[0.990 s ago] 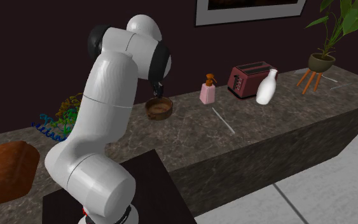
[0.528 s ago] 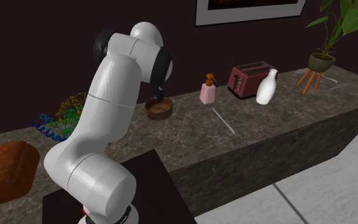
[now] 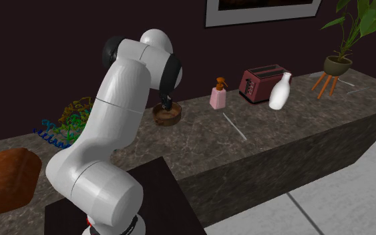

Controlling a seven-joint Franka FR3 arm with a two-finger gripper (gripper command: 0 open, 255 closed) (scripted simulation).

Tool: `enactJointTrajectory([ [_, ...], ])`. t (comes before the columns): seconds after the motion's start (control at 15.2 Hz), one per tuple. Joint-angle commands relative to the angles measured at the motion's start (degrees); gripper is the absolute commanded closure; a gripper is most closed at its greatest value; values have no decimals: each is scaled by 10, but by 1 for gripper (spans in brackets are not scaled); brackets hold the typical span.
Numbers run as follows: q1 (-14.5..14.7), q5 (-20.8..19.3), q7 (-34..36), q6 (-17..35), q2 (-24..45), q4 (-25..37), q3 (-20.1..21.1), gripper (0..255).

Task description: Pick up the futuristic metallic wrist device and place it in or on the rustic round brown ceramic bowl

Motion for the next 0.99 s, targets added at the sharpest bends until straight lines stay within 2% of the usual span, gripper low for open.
enactJointTrajectory([
  [0.0,0,0,0,1,1,0,0,255],
  [0.26,0,0,0,1,1,0,0,255],
  [0.33,0,0,0,1,1,0,0,0],
  [0.66,0,0,0,1,1,0,0,0],
  [0.92,-10,20,-11,-47,-42,7,17,0],
])
